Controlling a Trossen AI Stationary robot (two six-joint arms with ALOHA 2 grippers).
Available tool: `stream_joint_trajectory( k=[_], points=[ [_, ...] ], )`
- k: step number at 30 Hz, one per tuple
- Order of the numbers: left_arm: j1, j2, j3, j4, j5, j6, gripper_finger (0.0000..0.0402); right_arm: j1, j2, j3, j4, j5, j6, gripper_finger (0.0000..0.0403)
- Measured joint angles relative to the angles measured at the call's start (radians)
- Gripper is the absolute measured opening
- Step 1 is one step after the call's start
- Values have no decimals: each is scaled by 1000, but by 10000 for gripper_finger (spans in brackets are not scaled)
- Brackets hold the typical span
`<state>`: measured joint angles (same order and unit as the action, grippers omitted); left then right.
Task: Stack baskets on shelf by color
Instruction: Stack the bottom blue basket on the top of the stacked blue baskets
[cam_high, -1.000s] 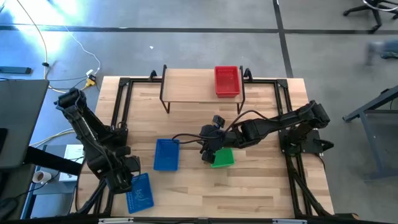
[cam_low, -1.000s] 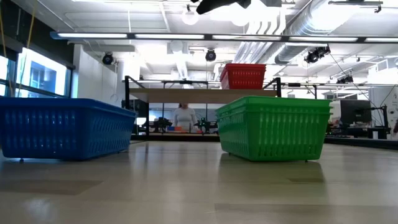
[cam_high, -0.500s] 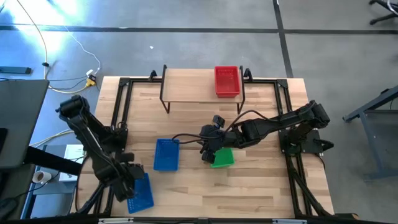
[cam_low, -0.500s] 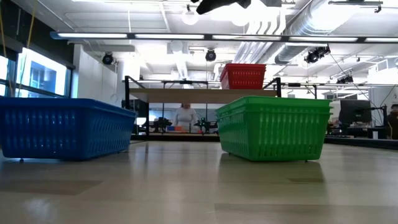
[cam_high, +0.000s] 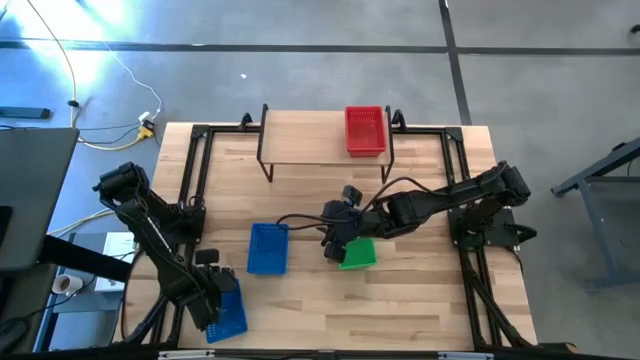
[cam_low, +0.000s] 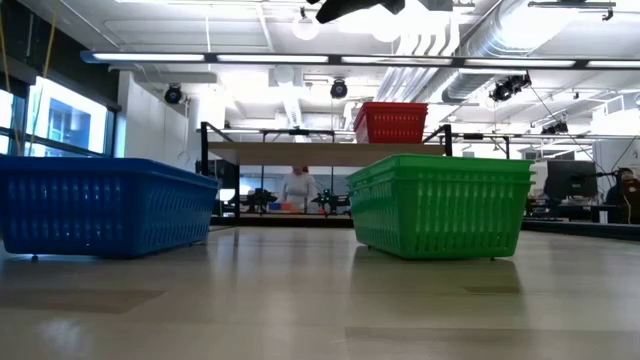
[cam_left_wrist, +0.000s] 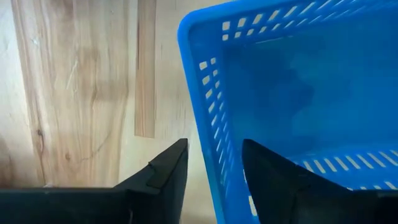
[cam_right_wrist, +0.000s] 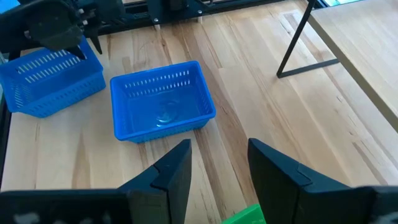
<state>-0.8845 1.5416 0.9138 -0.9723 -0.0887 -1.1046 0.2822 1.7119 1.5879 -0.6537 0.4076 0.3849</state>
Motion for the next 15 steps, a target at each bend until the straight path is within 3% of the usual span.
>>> stream_joint_trajectory(
  k=[4,11,15],
  points=[
    [0,4,0,6,0,19,114,0,0,0,0,0,0,145],
    [0,4,0,11,-15,64,15,0,0,0,0,0,0,145],
    [0,4,0,5,-33,70,14,0,0,0,0,0,0,145]
  ],
)
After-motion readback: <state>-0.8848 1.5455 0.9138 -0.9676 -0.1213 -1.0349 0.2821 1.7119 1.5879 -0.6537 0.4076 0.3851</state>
